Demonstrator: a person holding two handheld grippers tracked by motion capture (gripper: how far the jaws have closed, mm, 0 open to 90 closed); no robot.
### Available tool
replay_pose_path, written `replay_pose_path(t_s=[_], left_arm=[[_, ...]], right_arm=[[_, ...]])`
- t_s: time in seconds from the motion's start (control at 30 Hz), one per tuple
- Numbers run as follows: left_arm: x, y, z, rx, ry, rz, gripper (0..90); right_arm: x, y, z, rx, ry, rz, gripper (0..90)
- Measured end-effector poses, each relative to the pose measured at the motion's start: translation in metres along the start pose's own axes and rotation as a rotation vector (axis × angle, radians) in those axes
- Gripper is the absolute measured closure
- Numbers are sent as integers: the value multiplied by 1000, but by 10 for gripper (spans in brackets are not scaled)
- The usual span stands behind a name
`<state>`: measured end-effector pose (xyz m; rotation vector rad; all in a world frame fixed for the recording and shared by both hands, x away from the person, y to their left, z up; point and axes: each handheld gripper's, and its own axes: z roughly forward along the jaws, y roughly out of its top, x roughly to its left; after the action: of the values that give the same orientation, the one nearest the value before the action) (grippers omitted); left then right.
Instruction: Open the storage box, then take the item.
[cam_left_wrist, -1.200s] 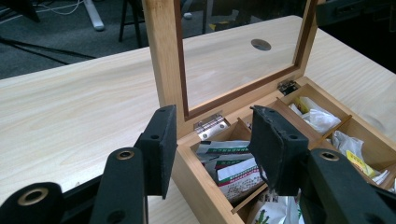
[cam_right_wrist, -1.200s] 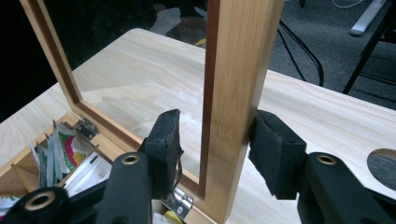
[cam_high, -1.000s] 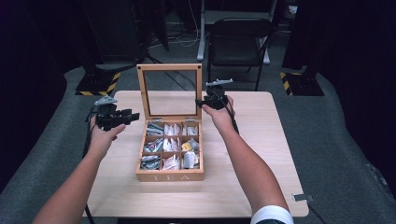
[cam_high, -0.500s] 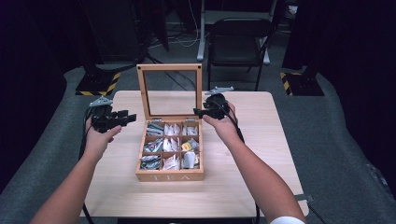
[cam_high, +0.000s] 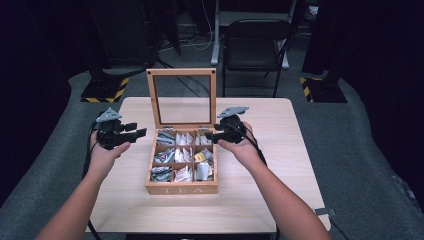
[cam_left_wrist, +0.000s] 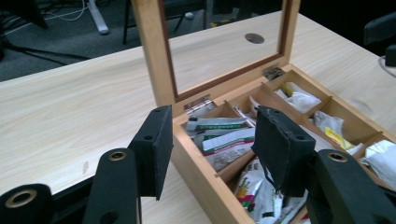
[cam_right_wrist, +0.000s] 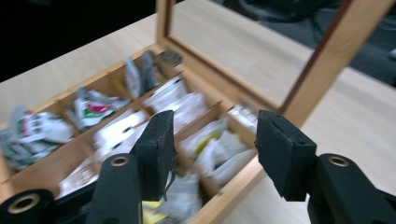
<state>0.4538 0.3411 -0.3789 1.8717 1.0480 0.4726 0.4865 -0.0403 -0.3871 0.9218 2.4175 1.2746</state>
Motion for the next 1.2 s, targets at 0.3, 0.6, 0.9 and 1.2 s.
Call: replay_pose_path(t_s=[0.3,0.6,0.9,1.2], left_arm=[[-12,-8,0,-10,-2,26,475],[-13,-20,2,-21,9,9,493],[-14,-30,-3,-41,7,-7,495],[-16,-45,-3,-34,-1,-24,489]], right_arm=[[22,-17,1,10,43,-37,453],[41,-37,5,56,47,-95,541],[53,-48,3,62,61,-52,579],[50,-58,0,58,77,36,582]])
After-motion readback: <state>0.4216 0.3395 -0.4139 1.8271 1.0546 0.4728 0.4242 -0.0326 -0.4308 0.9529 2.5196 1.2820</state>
